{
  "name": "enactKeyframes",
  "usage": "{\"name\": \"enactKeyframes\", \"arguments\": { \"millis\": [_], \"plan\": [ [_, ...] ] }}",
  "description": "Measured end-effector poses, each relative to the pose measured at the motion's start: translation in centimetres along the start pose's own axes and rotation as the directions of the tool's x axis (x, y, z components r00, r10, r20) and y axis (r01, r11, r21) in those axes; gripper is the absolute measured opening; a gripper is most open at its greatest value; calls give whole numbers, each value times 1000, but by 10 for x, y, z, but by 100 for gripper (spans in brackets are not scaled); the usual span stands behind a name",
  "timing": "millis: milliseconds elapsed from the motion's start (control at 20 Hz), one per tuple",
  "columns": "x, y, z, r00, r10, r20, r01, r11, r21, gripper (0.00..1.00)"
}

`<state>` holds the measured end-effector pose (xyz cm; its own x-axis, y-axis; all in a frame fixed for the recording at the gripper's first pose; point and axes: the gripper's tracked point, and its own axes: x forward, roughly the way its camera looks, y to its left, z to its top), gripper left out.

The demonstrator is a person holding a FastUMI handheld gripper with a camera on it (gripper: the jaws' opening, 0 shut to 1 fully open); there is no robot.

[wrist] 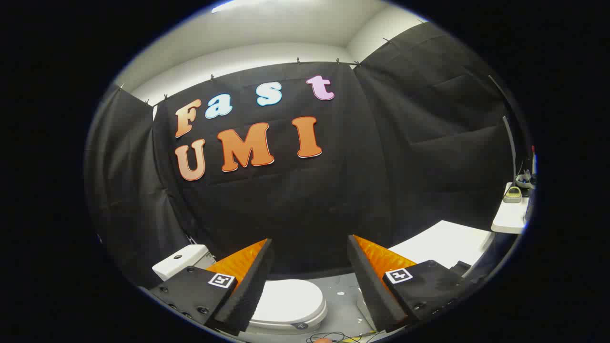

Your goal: Open the toilet lid.

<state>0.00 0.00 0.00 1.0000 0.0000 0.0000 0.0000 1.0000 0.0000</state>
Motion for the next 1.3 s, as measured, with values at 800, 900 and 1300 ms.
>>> {"name": "enactKeyframes", "arguments": {
  "millis": [800, 900, 1300],
  "plan": [
    [0, -6, 0, 1000, -16, -9, 16, 1000, 13, 99],
    [0, -7, 1, 1000, -16, -10, 17, 1000, 17, 99],
    [16, 9, -30, 996, 47, -81, -37, 992, 117, 99]
  ]
}}
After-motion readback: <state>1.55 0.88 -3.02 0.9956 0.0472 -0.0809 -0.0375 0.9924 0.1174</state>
